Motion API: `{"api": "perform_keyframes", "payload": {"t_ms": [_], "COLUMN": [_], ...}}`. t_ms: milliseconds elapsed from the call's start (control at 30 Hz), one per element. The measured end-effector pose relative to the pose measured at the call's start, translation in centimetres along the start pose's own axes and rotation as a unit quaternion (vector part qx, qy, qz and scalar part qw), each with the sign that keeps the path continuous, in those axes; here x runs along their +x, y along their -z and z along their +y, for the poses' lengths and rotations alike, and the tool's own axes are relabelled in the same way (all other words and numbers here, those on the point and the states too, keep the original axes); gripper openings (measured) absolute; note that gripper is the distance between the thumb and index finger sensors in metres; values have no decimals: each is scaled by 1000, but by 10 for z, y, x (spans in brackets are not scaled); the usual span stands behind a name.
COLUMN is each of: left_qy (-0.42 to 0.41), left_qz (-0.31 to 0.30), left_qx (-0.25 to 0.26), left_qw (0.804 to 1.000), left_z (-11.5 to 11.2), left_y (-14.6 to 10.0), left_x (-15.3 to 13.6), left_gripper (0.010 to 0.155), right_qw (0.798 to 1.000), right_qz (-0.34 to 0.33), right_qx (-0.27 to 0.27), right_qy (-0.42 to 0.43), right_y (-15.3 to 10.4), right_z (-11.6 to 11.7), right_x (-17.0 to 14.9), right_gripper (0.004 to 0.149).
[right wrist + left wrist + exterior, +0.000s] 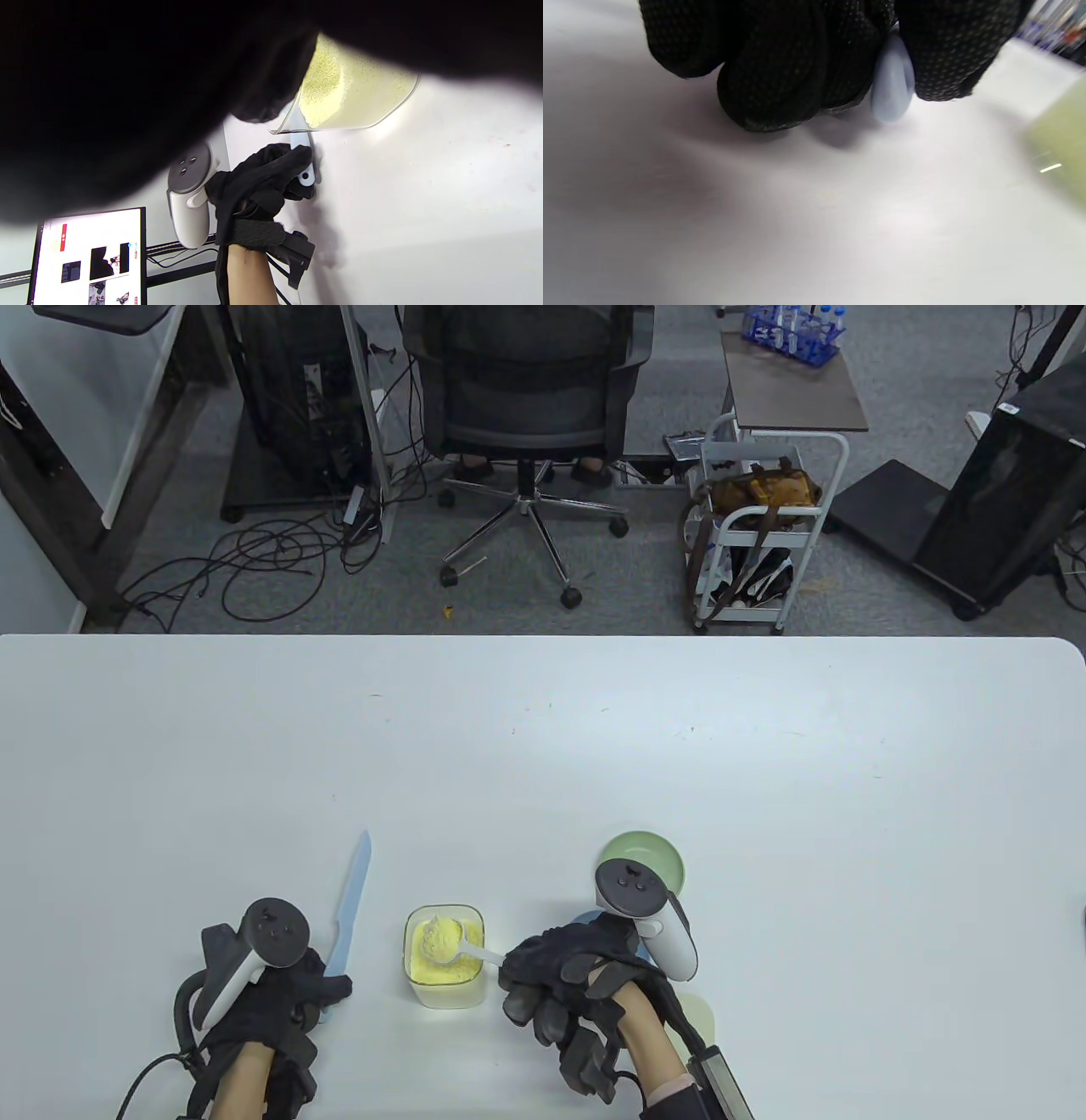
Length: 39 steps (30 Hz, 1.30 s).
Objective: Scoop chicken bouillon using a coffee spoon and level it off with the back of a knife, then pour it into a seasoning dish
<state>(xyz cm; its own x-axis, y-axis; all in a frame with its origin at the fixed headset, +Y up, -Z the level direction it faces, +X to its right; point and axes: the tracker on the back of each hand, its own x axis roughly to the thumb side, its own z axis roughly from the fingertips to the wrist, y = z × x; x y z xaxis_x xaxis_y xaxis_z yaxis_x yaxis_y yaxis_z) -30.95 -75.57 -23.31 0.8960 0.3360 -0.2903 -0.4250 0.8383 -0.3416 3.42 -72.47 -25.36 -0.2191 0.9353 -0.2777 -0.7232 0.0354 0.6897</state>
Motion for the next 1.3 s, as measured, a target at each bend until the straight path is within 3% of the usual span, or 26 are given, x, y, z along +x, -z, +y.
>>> {"api": "perform_keyframes", "payload": {"t_ms": [133, 233, 333, 400, 567, 867, 1167, 1300], "left_qy": [-114, -162, -179, -158, -74, -43, -77, -105], "left_qz": [-161, -262, -311, -310, -261, -214, -211, -143], "left_qx": [70, 1, -78, -89, -62, -54, -14, 37], "left_qw": [978, 951, 930, 933, 960, 974, 974, 983], "left_z": [36, 36, 25, 18, 12, 15, 28, 29], "left_y": [-48, -63, -61, -60, -58, -50, -52, -41], "left_x": [22, 37, 51, 58, 61, 50, 39, 22], "left_gripper": [47, 47, 47, 47, 47, 47, 46, 46], "right_qw": [1000, 1000, 1000, 1000, 1000, 1000, 999, 999], "right_qz": [-4, -2, -6, -9, -13, -12, -19, -22], "right_qx": [-4, -5, -1, 2, 7, 3, -5, -3], "right_qy": [9, 15, 22, 26, 25, 24, 30, 35], "right_y": [-1, -1, -1, -1, -1, -7, -12, -11], "right_z": [-3, -4, -2, 0, 2, 2, -3, -3], "right_x": [-1, -2, -2, -2, 0, -3, -5, -5], "right_gripper": [44, 44, 44, 44, 44, 44, 44, 44]}}
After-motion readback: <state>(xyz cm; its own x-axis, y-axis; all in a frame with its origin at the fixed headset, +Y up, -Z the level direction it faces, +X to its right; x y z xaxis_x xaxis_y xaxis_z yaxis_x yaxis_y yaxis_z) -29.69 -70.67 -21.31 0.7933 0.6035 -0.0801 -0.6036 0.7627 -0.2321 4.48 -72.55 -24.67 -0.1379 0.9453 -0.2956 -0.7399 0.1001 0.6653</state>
